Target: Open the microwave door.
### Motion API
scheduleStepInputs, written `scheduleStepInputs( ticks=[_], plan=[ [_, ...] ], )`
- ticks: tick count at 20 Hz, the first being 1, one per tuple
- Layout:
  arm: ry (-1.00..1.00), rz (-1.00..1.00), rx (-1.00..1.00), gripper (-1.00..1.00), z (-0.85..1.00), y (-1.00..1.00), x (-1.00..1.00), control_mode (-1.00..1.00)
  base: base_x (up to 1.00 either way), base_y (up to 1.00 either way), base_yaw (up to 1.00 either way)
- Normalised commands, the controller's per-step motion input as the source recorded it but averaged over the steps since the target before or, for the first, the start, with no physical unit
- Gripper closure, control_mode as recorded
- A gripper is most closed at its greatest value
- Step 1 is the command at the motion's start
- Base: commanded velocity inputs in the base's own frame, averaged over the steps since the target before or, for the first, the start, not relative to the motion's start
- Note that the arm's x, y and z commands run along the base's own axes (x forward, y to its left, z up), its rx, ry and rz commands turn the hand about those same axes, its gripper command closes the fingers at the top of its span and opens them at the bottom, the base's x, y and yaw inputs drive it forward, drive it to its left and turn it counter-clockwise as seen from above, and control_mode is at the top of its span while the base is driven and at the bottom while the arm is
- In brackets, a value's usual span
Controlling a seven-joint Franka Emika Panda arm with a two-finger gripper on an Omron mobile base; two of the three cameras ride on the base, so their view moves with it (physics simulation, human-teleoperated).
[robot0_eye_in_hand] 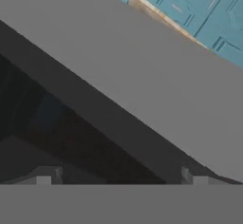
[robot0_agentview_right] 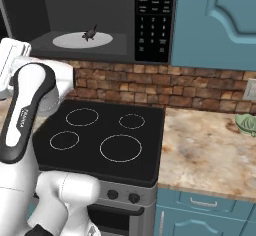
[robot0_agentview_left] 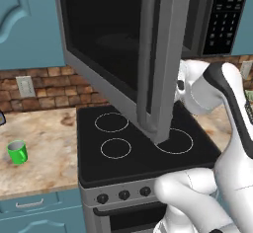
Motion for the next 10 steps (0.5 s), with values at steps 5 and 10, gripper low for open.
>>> scheduleStepInputs(
  ticks=[5,10],
  plan=[
    [0.04,-0.05,-0.25,-1.0,-0.14,1.0,0.17,-1.0,0.0,0.0,0.0],
    [-0.01,0.0,0.0,-1.0,0.01,0.0,-0.01,-1.0,0.0,0.0,0.0]
  ],
)
